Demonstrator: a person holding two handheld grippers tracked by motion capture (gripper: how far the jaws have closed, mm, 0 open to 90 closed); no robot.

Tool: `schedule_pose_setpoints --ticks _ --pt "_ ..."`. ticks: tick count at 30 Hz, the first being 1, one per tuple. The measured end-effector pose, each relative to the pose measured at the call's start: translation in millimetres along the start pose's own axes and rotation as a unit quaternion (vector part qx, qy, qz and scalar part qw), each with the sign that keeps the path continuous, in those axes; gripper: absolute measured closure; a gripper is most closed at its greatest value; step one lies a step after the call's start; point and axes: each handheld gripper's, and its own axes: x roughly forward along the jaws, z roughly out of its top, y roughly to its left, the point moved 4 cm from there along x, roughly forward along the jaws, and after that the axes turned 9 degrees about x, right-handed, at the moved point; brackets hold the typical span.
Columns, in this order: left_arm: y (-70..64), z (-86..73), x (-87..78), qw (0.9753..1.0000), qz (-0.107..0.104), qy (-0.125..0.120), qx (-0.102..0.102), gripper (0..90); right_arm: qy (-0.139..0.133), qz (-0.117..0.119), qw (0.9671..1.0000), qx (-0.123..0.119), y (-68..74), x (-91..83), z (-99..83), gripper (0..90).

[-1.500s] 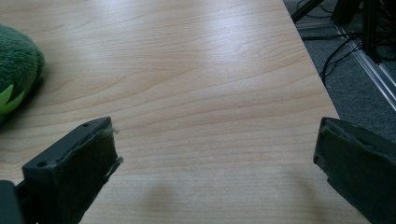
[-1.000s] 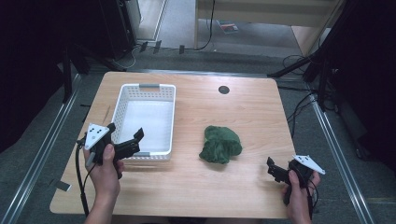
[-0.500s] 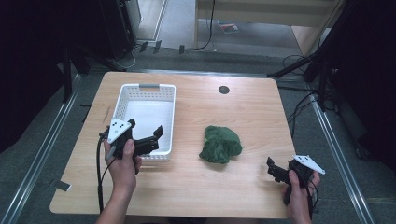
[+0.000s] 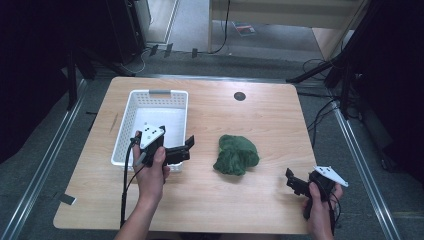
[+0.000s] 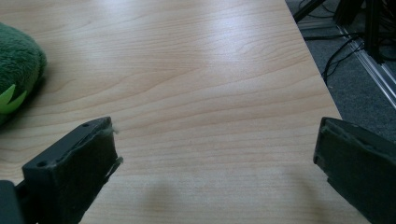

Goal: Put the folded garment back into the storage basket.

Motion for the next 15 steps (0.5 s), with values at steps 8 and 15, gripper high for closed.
schedule_pose_setpoints --ticks 8,15 --pt "-16.3 -0.4 14.0 0.9998 -0.016 0.006 0.004 0.0 0.000 0.000 1.0000 0.000 -0.1 0.1 0.0 0.0" --pt "-25.9 -3.6 23.5 0.9996 -0.023 0.015 0.005 0.0 -0.001 0.002 1.0000 0.002 0.0 0.0 0.3 0.0"
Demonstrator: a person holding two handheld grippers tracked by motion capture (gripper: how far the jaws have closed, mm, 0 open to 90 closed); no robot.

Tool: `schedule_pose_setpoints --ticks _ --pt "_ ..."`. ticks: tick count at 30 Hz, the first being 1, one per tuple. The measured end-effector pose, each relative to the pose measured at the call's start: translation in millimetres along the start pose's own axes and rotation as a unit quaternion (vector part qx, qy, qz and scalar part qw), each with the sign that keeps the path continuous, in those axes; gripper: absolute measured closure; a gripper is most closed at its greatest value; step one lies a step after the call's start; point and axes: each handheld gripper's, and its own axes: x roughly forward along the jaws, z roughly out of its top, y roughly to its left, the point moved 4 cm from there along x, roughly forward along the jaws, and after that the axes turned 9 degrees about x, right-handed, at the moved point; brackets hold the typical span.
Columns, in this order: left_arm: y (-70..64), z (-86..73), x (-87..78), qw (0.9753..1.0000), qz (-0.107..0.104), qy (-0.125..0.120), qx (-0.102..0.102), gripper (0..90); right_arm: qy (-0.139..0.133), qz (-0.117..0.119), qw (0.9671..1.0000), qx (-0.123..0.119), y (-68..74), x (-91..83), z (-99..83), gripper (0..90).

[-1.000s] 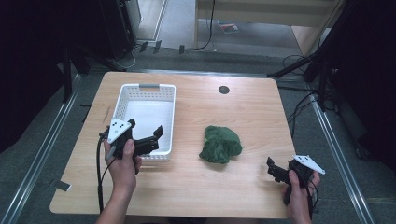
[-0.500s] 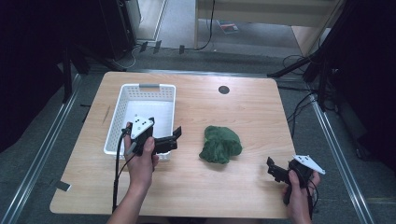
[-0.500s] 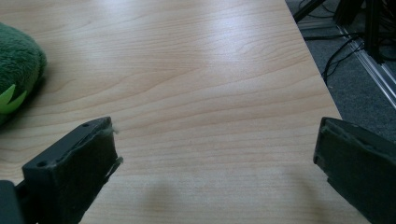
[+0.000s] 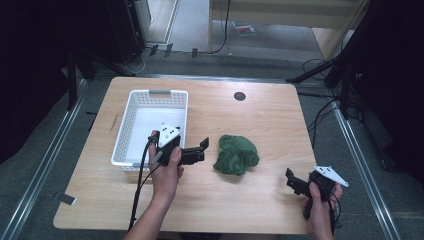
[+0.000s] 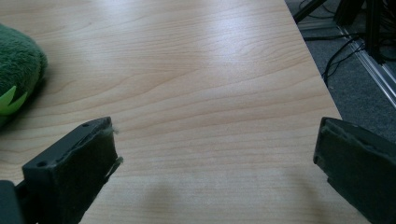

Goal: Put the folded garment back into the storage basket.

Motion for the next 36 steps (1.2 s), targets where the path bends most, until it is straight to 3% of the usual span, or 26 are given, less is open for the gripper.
schedule_pose_setpoints --ticks 13,23,27,36 --pt "-26.7 -8.9 24.7 0.9996 -0.024 0.013 0.003 0.0 0.000 0.000 1.0000 0.002 -0.5 -0.2 0.0 0.0" --pt "-46.0 -20.1 43.0 0.9986 -0.031 0.038 0.022 0.0 0.000 0.001 1.0000 0.001 -0.3 0.2 0.3 0.0" --pt "-55.0 -25.1 51.5 0.9976 -0.038 0.049 0.032 0.0 0.000 0.001 1.0000 0.002 -0.2 0.4 0.4 0.0" --pt "-66.9 -41.7 73.7 0.9948 -0.050 0.083 0.029 0.0 0.000 0.001 1.0000 0.002 -0.1 0.4 0.4 0.0"
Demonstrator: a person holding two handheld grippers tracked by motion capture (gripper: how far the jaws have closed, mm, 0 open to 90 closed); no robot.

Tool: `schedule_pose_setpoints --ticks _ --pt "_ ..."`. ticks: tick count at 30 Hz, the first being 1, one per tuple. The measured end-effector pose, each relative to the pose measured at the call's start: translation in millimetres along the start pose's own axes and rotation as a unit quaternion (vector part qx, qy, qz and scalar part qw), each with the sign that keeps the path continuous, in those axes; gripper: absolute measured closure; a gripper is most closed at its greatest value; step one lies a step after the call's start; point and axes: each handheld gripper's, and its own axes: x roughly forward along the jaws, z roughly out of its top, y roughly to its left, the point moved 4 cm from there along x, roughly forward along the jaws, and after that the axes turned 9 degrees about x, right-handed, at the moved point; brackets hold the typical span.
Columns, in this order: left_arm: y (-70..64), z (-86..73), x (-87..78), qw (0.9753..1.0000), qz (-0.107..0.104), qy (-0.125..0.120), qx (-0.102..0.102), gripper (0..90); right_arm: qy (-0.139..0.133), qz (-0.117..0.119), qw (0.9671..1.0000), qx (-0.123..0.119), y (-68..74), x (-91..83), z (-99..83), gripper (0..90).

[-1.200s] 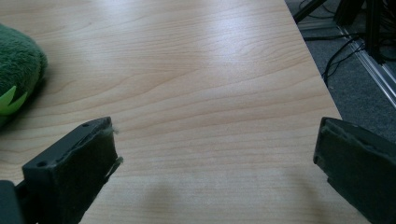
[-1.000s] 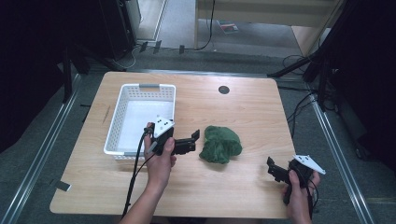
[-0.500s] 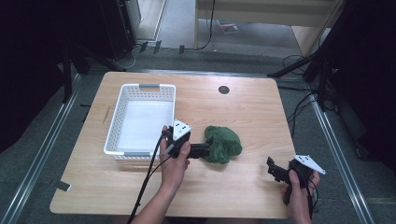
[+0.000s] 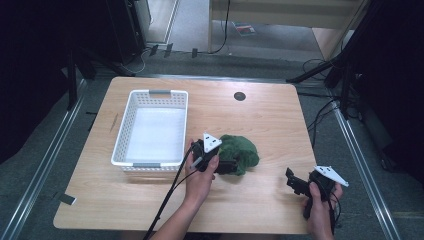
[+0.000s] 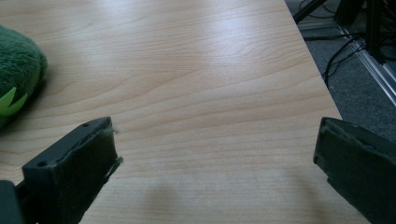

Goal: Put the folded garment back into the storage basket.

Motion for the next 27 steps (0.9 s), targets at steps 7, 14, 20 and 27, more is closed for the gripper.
schedule_pose_setpoints --ticks 7,14,20,27 --pt "-3.7 -9.8 17.5 0.9998 0.003 0.021 -0.002 0.0 0.000 0.000 1.0000 0.000 0.0 0.0 0.0 0.0" --pt "-6.8 -19.1 32.1 0.9991 0.013 0.039 -0.002 0.0 0.001 0.000 1.0000 0.000 0.0 0.1 0.0 0.0" --pt "-10.7 -22.5 38.6 0.9989 0.013 0.045 -0.001 0.0 0.001 0.001 1.0000 -0.002 0.0 0.1 0.0 0.0" --pt "-18.9 -16.6 34.2 0.9997 0.002 0.026 0.004 0.0 0.001 0.001 1.0000 -0.002 0.0 0.2 0.0 0.0"
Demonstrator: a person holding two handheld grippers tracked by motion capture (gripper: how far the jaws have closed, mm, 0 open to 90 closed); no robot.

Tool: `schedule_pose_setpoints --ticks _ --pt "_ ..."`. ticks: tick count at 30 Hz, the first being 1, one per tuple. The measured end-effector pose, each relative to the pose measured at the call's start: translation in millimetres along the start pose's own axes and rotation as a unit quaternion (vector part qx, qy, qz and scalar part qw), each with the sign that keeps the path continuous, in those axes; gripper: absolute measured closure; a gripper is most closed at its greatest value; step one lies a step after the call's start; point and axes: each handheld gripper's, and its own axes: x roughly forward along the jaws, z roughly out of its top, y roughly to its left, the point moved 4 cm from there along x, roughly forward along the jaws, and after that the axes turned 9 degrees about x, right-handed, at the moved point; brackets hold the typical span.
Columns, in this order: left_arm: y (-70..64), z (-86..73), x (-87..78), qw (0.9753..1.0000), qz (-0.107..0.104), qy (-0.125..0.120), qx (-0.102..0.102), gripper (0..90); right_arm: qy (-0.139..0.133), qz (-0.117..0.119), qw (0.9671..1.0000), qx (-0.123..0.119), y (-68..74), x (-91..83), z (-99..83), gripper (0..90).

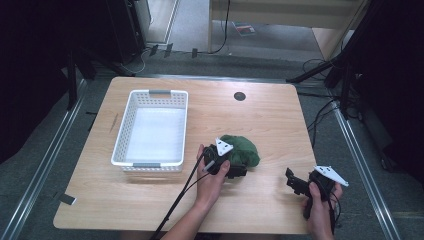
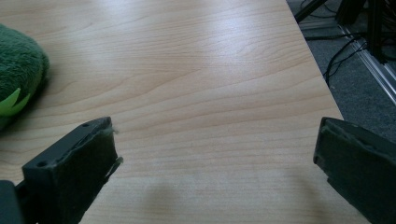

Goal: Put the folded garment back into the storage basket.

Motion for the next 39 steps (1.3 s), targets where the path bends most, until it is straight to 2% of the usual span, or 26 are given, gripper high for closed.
schedule_pose_setpoints --ticks 8,10,17,21,23,25,28,34,39 --pt "-2.7 -10.5 11.6 0.9991 0.007 0.040 0.011 0.0 0.000 -0.002 1.0000 -0.001 0.0 0.0 -0.1 0.0" --pt "-3.7 -11.5 12.8 0.9990 0.008 0.044 0.009 0.0 0.001 -0.002 1.0000 -0.001 0.0 0.0 -0.1 0.0" --pt "-6.8 -15.6 18.0 0.9975 0.031 0.061 0.017 0.0 0.001 -0.002 1.0000 -0.001 0.2 0.1 -0.1 0.0" --pt "-6.4 -17.5 20.2 0.9968 0.031 0.073 0.009 0.0 0.001 -0.003 1.0000 0.000 0.2 0.3 -0.1 0.0" --pt "-6.1 -18.3 20.5 0.9959 0.031 0.083 0.015 0.0 0.002 -0.003 1.0000 0.000 0.2 0.3 -0.1 0.0" --pt "-6.5 -18.3 20.0 0.9959 0.036 0.080 0.020 3.4 0.002 -0.003 1.0000 0.000 0.1 0.4 -0.1 0.0" --pt "-6.9 -18.0 18.6 0.9963 0.031 0.077 0.023 8.3 0.003 -0.003 1.0000 0.000 0.1 0.4 -0.1 0.0" --pt "-5.4 -13.2 13.0 0.9977 0.022 0.062 0.016 20.1 0.004 -0.003 1.0000 0.000 0.0 0.5 -0.1 0.0" --pt "-3.5 -7.4 7.1 0.9988 0.016 0.045 0.007 25.4 0.004 -0.002 1.0000 0.001 0.0 0.5 -0.1 0.0"
